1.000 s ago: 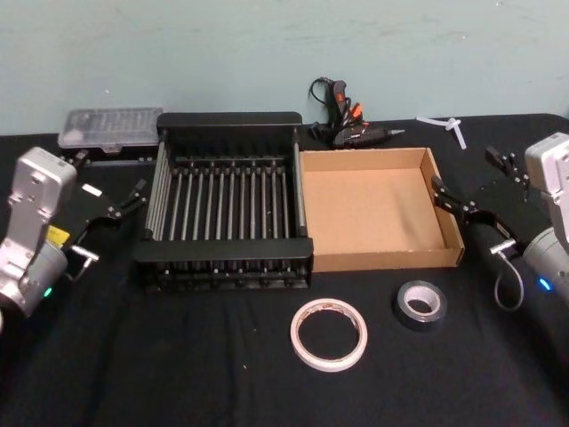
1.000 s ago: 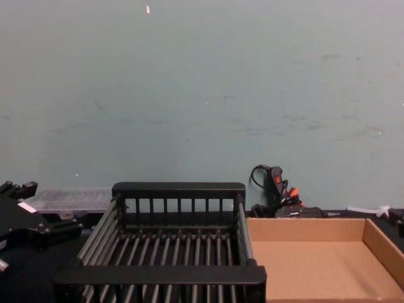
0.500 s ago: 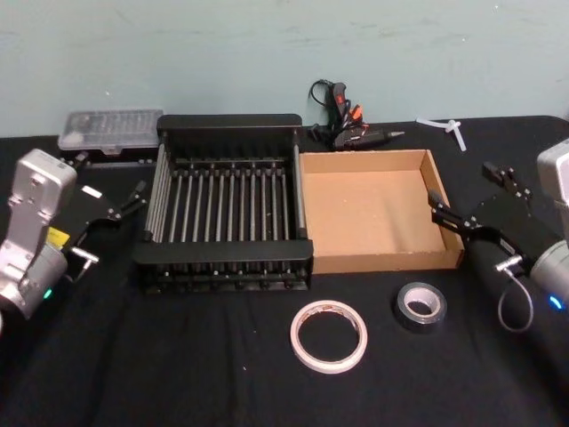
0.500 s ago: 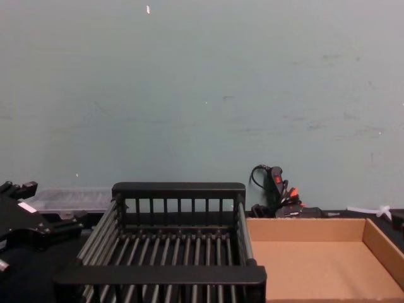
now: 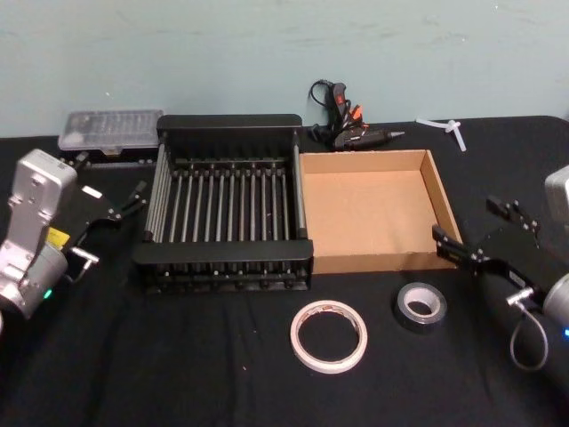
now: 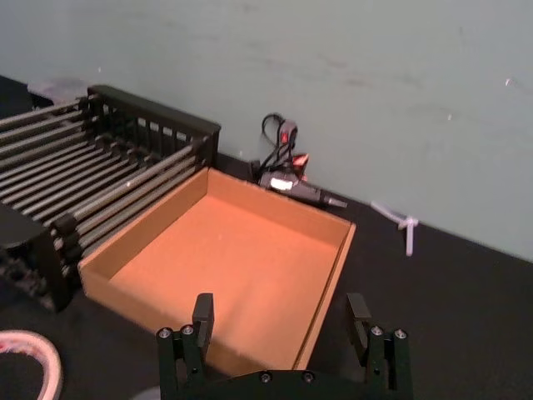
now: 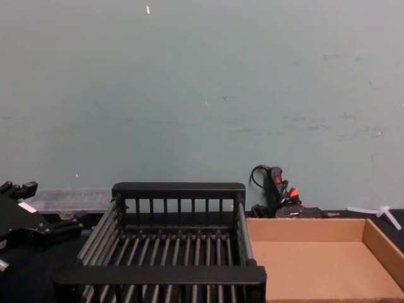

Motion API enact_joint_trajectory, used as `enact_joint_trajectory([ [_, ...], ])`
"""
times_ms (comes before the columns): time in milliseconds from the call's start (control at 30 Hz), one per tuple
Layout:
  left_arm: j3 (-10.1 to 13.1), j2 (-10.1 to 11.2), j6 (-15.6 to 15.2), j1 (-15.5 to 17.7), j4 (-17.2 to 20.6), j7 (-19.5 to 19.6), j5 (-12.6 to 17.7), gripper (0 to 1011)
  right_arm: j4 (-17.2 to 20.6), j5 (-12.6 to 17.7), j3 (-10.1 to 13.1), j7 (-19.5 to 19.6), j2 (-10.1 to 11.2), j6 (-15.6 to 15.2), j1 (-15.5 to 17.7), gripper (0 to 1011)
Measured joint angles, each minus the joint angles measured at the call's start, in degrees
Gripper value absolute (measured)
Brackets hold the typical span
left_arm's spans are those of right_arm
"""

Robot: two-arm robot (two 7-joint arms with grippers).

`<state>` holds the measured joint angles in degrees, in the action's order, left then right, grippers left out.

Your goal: Pick up the white tape and place it into the black box , Pick up the silver tape and place it into the brown box.

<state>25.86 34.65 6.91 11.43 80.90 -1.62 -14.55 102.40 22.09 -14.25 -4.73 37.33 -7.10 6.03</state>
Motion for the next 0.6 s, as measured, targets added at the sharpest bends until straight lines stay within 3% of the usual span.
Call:
enact_joint_trajectory([
  [333,0.0,0.0,0.0,0.0,0.0,0.0,0.0,1001,3.34,1.77,2.08,-1.56,0.49,-4.68,5.04,1002],
  [600,0.0,0.0,0.0,0.0,0.0,0.0,0.0,1001,3.68,2.58,2.57,-2.45,-0.31,-8.89,6.03,1002],
])
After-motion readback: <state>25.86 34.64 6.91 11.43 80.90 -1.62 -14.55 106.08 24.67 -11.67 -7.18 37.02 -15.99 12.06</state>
